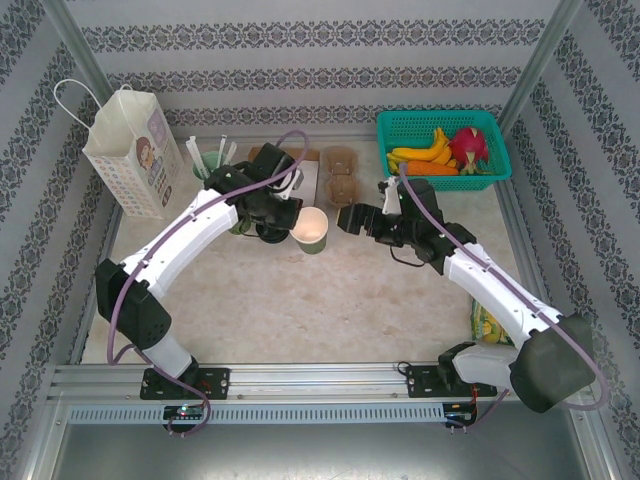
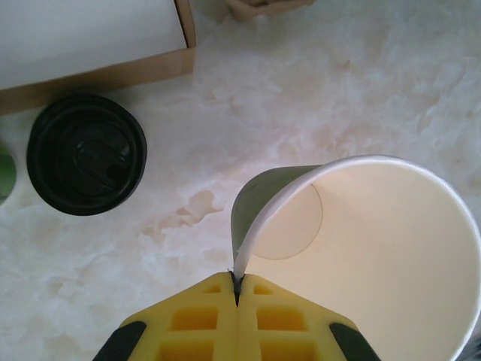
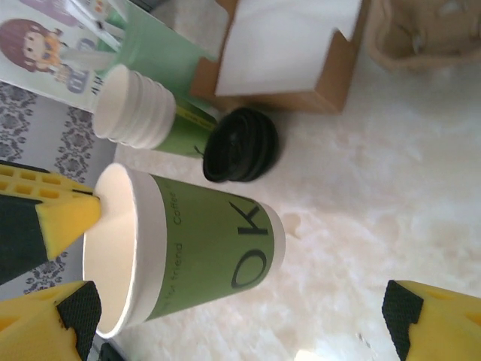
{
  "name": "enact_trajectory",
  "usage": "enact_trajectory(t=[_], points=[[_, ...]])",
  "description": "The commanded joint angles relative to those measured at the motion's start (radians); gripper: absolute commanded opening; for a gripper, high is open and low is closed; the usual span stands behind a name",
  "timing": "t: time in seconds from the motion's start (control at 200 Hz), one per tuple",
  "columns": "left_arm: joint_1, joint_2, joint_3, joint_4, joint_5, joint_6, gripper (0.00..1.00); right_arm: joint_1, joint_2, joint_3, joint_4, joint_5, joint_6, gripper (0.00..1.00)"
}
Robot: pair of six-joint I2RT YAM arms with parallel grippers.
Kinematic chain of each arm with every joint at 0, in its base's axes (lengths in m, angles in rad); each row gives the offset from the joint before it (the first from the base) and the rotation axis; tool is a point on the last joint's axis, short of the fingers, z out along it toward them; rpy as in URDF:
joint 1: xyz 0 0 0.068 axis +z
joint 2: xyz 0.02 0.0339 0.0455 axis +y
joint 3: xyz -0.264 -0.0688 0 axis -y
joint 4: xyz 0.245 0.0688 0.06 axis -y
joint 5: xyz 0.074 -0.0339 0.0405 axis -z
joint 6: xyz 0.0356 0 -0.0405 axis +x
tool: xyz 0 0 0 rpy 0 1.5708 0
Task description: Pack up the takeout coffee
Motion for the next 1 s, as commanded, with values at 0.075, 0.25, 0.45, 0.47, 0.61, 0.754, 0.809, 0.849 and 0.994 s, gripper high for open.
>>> enact_trajectory(t=[0.075,0.25,0.45,0.47,0.61,0.754,0.809,0.849,0.994], points=[[-0.027,0.010,-0.087,0.129,-0.002,-0.021,0.00,-0.001,0.007,-0.060,-0.020,-0.086,0.074,0.98],[-0.036,0.012,-0.193,0.184,0.035,0.028,0.00,0.004,0.026,-0.072,-0.017,-0.094,0.044,0.98],[-0.050,0.025,-0.229,0.161,0.044,0.105,0.00,0.000,0.047,-0.062,-0.049,-0.079,-0.009,0.98],[-0.050,0.023,-0.238,0.163,0.047,0.112,0.00,0.000,0.052,-0.062,-0.047,-0.079,-0.010,0.98],[-0.052,0.011,-0.272,0.148,0.060,0.173,0.01,0.000,0.078,-0.059,-0.043,-0.078,-0.011,0.98],[-0.052,0.004,-0.300,0.154,0.120,0.199,0.04,0.000,0.101,-0.052,-0.040,-0.080,-0.012,0.98],[-0.052,0.002,-0.303,0.159,0.133,0.200,0.06,0.000,0.106,-0.048,-0.041,-0.081,-0.012,0.98],[-0.052,-0.003,-0.309,0.168,0.138,0.203,0.08,0.000,0.112,-0.046,-0.041,-0.082,-0.012,0.98],[-0.053,-0.016,-0.323,0.185,0.155,0.212,0.15,0.000,0.132,-0.033,-0.039,-0.084,-0.012,0.98]])
